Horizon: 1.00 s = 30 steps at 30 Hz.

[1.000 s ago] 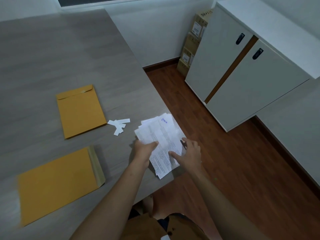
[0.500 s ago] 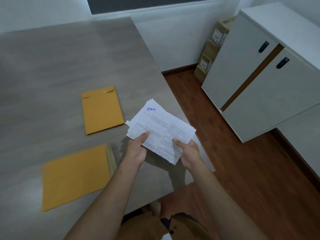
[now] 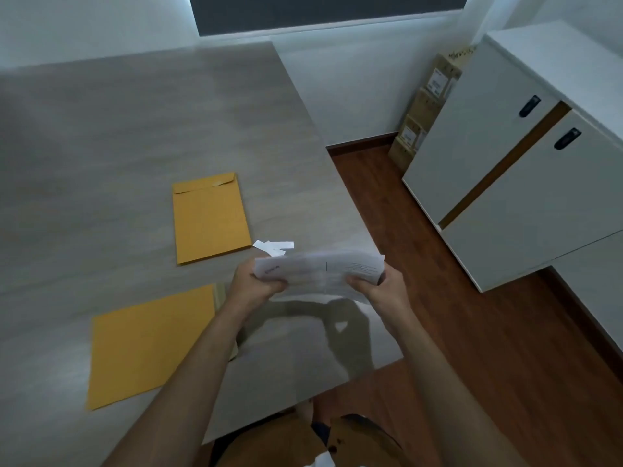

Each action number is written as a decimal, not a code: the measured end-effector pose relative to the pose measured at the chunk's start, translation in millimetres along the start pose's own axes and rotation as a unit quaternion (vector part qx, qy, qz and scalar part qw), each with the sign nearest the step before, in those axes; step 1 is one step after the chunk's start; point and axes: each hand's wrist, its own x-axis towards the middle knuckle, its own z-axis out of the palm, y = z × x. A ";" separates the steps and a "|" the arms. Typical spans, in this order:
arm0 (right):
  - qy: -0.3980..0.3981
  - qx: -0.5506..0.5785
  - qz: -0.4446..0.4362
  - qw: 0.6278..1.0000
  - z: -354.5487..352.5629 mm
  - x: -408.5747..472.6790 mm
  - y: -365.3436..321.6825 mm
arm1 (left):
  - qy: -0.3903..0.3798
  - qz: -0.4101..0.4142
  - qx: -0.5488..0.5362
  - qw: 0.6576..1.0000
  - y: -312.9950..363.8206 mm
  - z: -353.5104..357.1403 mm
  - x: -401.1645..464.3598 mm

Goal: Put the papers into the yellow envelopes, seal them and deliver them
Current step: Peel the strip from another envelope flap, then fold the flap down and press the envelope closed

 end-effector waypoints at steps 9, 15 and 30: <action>-0.011 -0.027 0.078 0.997 4.7 -12.4 29.4 | 0.033 -0.057 -0.035 0.997 -24.2 13.3 -23.0; -0.001 -0.035 0.049 0.998 5.2 -14.4 21.1 | 0.049 -0.066 -0.016 0.996 -25.3 22.5 -14.8; 0.022 -0.072 0.101 0.992 13.9 -3.9 24.7 | 0.081 -0.127 -0.036 0.988 -35.4 30.3 -25.6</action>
